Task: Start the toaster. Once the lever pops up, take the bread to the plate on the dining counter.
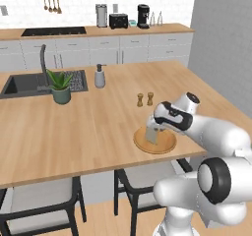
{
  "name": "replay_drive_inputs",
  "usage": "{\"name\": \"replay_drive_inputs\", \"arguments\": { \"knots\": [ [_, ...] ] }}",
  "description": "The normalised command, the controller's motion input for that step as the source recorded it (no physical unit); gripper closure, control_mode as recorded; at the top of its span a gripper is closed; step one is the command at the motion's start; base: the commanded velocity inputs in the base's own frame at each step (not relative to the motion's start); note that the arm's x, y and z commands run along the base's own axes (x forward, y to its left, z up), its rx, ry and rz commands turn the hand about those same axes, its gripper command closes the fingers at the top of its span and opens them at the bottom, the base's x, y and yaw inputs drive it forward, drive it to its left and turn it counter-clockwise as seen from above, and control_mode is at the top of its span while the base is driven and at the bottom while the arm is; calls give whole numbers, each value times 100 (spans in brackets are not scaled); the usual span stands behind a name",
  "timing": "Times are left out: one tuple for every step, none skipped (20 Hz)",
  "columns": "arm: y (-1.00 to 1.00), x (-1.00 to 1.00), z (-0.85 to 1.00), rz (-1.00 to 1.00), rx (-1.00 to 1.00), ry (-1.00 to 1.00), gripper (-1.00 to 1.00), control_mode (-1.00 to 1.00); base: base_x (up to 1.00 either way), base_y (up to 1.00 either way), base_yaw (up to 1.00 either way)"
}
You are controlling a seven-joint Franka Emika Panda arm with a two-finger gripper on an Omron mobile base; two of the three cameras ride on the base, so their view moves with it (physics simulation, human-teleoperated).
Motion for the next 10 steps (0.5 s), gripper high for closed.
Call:
{"name": "replay_drive_inputs", "arguments": {
  "knots": [
    [0,19,-24,5,2,0,100,-100,0,0,0],
    [0,19,-24,5,2,0,100,-100,0,0,0],
    [0,22,-29,5,1,-1,100,-100,0,0,0],
    [0,22,-32,5,1,-1,100,-100,0,0,0],
    [0,16,-35,5,0,-1,100,-100,0,0,0],
    [0,10,-35,5,0,-1,100,-100,0,0,0],
    [0,2,-25,5,0,0,100,-100,0,0,0],
    [0,0,-1,0,0,0,100,-100,0,0,0],
    [0,0,0,0,0,0,100,-100,0,0,0],
    [0,0,0,0,0,0,-100,-100,0,0,0]
  ]
}}
